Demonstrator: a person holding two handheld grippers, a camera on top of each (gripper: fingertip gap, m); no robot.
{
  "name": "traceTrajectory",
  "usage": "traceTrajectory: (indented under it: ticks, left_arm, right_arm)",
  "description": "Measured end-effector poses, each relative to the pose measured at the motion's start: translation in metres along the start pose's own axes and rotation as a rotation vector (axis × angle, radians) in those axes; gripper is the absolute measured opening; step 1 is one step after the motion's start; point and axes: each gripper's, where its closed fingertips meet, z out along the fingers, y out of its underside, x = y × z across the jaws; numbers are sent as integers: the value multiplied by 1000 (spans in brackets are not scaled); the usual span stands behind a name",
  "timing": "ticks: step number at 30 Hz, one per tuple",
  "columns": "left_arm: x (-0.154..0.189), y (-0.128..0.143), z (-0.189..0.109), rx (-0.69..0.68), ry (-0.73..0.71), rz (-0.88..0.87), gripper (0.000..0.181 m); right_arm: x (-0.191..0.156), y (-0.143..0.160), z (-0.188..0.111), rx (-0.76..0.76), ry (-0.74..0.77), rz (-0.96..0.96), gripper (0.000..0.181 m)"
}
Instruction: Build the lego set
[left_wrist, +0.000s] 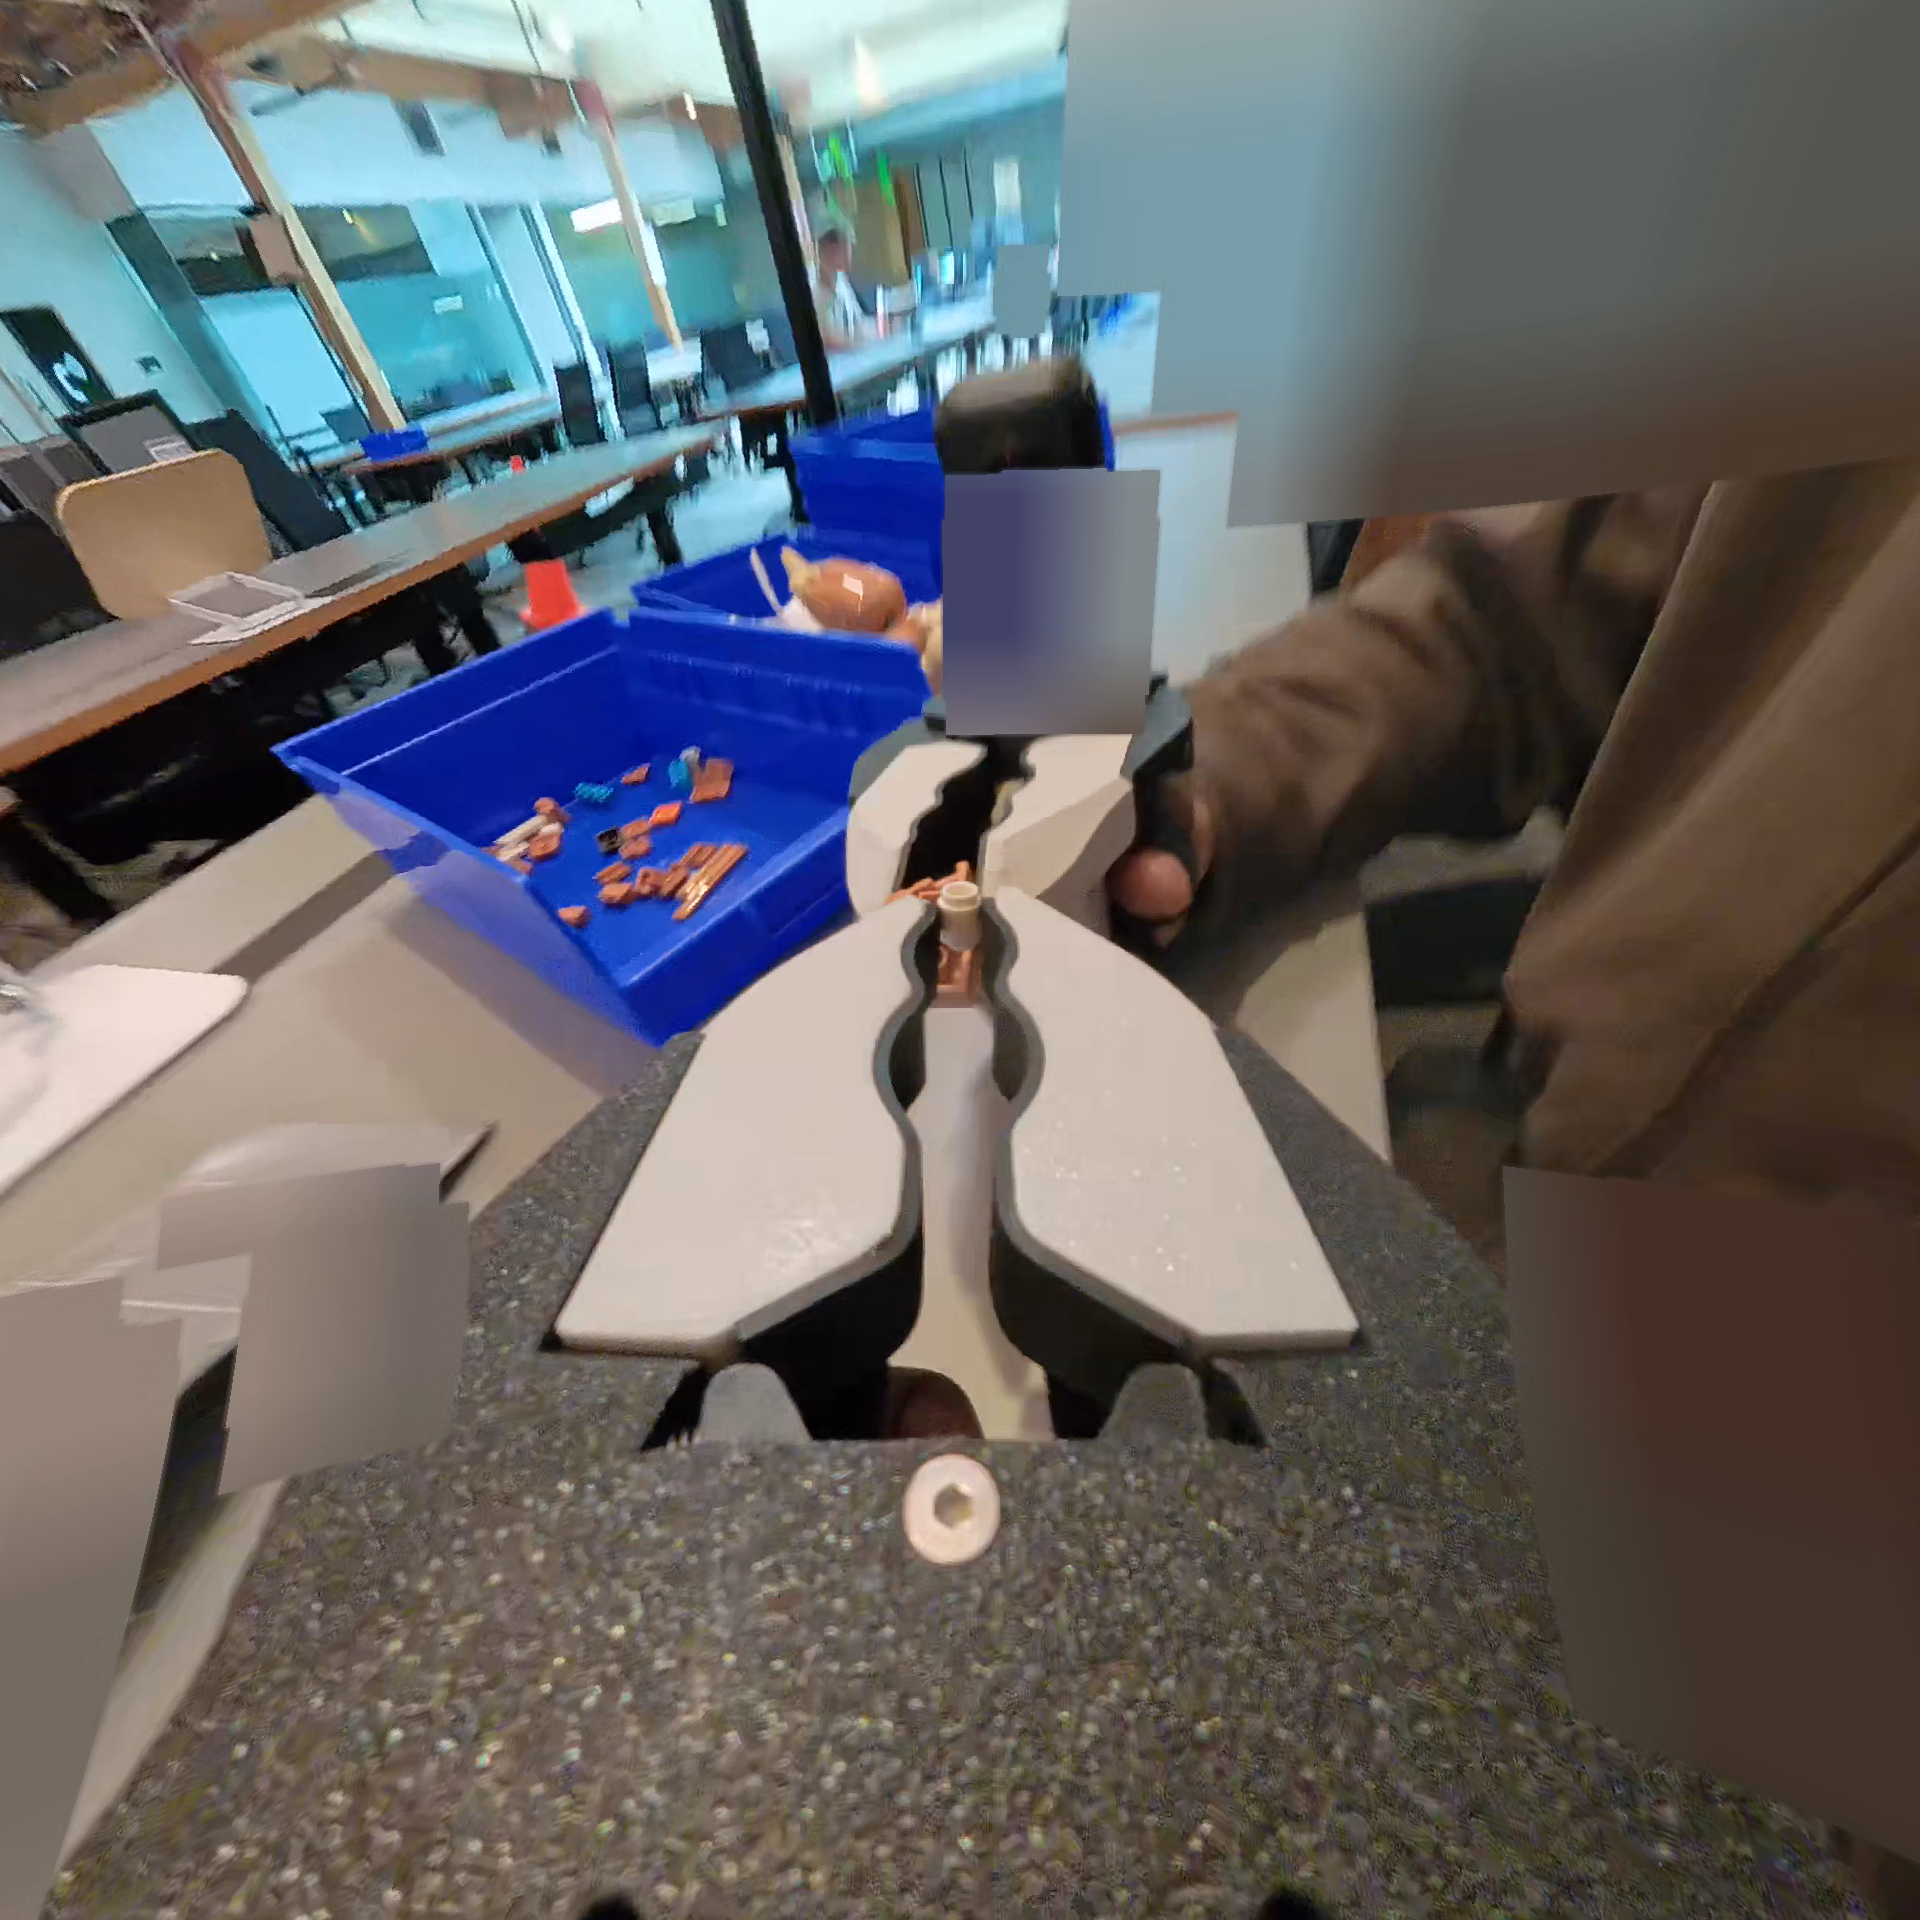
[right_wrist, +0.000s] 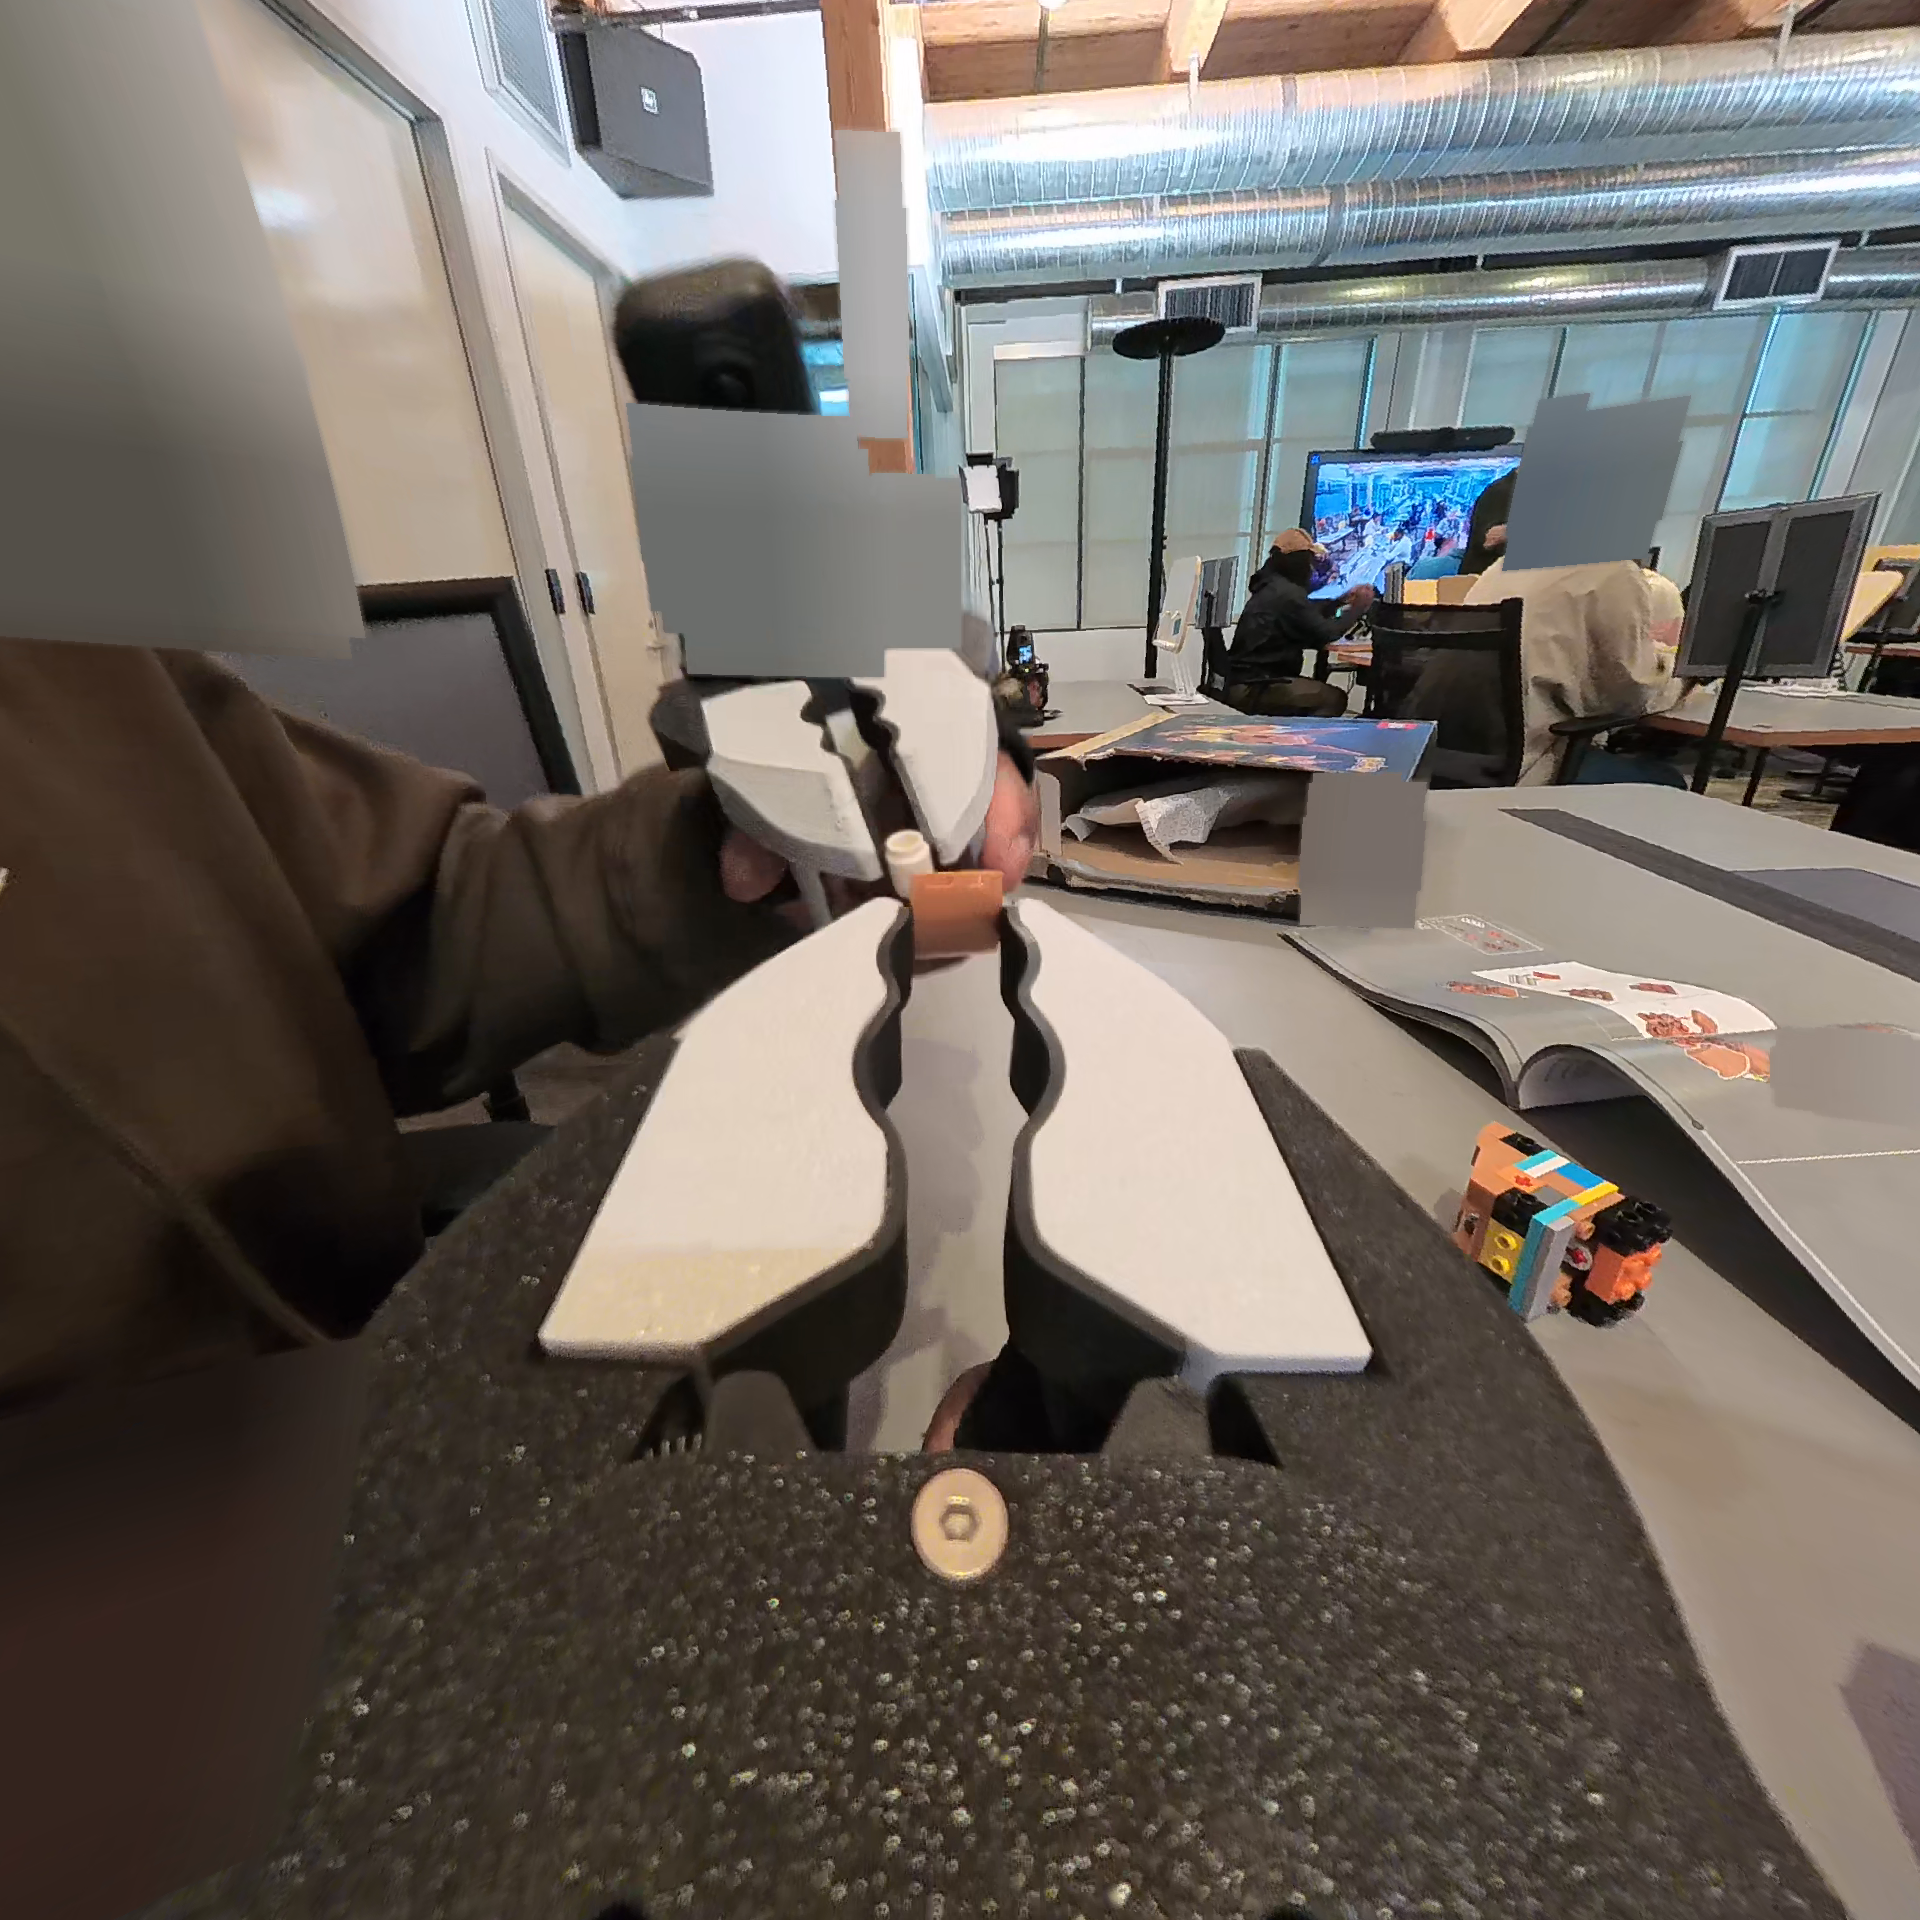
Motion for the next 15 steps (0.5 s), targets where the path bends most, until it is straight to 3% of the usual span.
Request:
traceTrajectory:
  ticks: [8, 15]
  left_arm:
    - [-6, -14, -7, 356, 34, -338, 7]
    - [-5, -7, -1, 385, 44, -385, 7]
  right_arm:
    - [0, -11, -3, 72, -12, 57, 15]
    - [0, -13, -3, 88, -10, 72, 15]
